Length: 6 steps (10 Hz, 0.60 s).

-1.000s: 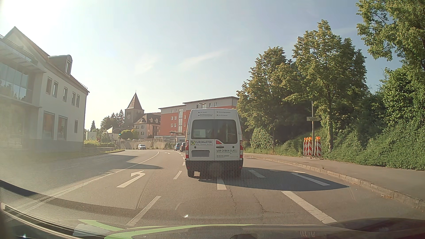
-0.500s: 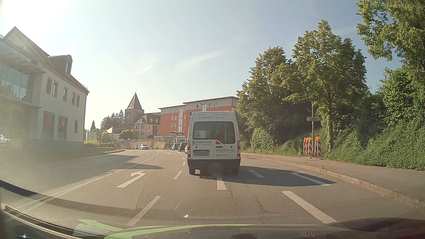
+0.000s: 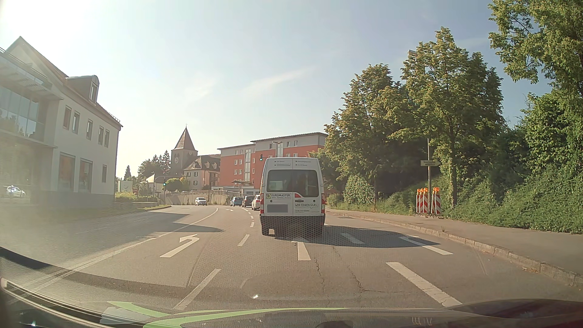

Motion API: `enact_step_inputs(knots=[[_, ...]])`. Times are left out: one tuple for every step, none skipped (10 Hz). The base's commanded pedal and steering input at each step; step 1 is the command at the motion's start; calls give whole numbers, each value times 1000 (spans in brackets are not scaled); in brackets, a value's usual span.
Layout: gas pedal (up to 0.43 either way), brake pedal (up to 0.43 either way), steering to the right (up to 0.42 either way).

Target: Follow the waypoints while adhering to traffic rules and regulations

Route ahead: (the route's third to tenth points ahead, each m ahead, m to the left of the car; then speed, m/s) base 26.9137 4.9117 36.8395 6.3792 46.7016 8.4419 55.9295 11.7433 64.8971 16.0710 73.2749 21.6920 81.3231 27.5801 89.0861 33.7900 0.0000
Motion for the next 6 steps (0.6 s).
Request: enact_step_inputs(knots=[[8, 0, -16], [189, 0, -16], [350, 0, -16], [378, 0, -16], [398, 0, -16], [441, 0, -16]])
